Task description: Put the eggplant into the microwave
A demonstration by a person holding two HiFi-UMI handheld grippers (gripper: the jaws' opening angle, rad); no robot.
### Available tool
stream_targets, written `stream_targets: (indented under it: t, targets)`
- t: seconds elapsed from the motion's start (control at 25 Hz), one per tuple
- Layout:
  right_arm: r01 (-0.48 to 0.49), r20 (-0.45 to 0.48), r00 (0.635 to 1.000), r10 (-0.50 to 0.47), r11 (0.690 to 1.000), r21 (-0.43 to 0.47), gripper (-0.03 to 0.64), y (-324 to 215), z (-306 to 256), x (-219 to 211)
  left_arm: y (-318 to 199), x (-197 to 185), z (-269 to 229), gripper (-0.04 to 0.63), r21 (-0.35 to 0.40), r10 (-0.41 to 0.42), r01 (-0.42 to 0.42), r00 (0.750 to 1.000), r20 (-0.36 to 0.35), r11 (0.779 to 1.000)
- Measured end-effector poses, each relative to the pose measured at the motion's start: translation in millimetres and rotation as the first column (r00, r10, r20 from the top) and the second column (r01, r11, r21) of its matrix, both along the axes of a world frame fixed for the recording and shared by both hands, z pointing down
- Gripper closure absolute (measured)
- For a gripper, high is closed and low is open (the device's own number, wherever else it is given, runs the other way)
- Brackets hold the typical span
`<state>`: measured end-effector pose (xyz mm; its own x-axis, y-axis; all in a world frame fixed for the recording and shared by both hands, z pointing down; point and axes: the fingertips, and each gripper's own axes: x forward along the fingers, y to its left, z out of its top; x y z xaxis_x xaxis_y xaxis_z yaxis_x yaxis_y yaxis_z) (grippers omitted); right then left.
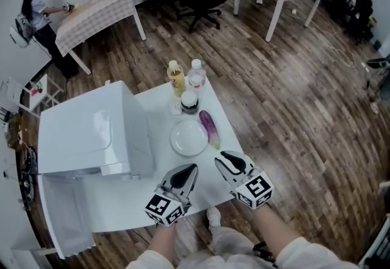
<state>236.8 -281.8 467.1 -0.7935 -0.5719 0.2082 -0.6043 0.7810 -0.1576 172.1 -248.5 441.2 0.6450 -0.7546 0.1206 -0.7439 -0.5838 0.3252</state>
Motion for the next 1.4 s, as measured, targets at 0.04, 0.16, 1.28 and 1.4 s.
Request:
stream_targets:
  t: [0.04, 0.16, 1.28, 1.4]
  targets:
    - [-0.007, -0.009, 1.000, 0.007, 1.000, -0.007, 0.517, -3.9, 5.2, -1.0, -3.2, -1.4, 4.2, 0.592, -0.001, -0.003, 0.003, 1.000, -0.001, 1.000]
    - [-0.030, -0.051, 0.998, 0.030, 0.999, -0.018, 0.511, -15.6, 20.7, -4.7, -12.3, -4.3, 15.3, 0.592, -0.006, -0.009, 0.009, 1.000, 0.002, 1.000]
    - [-0.226, -0.358, 0.920, 0.159, 0.962, -0.152, 0.426, -104.6, 123.3, -11.0, -64.4, -14.9, 64.4, 0.591, -0.042, -0.081, 0.083, 0.996, 0.042, 0.996]
    - [-0.240, -0.386, 0.908, 0.161, 0.956, -0.166, 0.426, -107.7, 130.7, -11.9, -65.9, -17.7, 63.0, 0.591, -0.044, -0.087, 0.089, 0.995, 0.045, 0.995]
